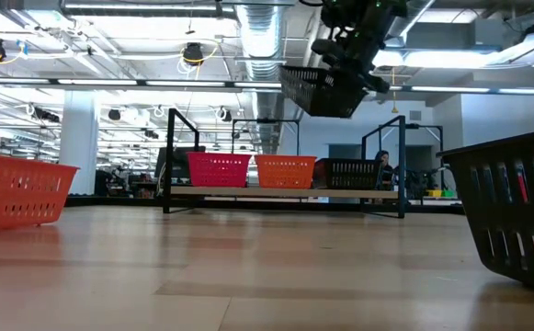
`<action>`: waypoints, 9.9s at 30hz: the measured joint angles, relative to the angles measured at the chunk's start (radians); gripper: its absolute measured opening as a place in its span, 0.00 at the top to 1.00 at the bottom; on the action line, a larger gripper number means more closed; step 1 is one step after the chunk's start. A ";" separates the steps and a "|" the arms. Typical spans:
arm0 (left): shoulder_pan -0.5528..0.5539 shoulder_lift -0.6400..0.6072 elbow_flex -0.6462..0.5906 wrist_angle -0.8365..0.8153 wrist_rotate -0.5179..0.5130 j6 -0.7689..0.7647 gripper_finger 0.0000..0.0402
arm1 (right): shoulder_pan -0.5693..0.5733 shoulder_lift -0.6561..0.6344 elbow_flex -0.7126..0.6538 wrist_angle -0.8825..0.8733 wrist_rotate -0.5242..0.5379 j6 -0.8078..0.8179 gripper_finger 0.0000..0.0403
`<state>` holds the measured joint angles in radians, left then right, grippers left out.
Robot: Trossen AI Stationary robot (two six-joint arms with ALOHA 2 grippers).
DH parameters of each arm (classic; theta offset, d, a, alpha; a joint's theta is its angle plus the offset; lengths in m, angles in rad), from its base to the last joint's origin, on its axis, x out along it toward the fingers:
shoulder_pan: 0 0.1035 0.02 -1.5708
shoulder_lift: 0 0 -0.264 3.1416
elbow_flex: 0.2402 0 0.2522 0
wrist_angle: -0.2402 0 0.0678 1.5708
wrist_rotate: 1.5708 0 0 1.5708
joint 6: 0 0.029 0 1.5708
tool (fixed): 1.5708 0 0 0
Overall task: Stack baskets on shelf by color
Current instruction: Stack the left black bin into the black bin on the shelf, then stack the left orange bin into the orange bin on the shelf
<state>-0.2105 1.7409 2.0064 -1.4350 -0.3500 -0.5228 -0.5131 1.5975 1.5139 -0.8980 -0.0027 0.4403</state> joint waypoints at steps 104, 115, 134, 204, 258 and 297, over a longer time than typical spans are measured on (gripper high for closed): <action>0.081 0.000 0.000 0.063 -0.016 0.092 0.81 | -0.217 -0.120 -0.460 0.225 -0.178 0.052 1.00; 0.081 0.000 0.000 0.063 -0.016 0.092 0.81 | -0.212 -0.120 -0.459 0.192 -0.173 0.018 1.00; 0.081 0.000 0.000 0.063 -0.016 0.092 0.81 | -0.211 -0.120 -0.460 0.229 -0.172 0.003 0.87; 0.081 0.000 0.000 0.063 -0.029 0.119 0.81 | 0.077 -0.073 -0.229 -0.030 0.111 -0.008 0.97; -0.182 -0.031 -0.210 -0.136 -0.037 -0.759 0.81 | 0.389 -0.137 -0.126 -0.295 0.221 -0.072 0.99; -0.365 -0.024 -0.798 0.357 0.255 -1.492 0.79 | 0.546 -0.307 -0.126 -0.167 0.210 -0.084 0.98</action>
<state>-0.5758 1.7164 1.2087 -1.0779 -0.0945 -2.0151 0.0330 1.2902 1.3876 -1.0653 0.2070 0.3561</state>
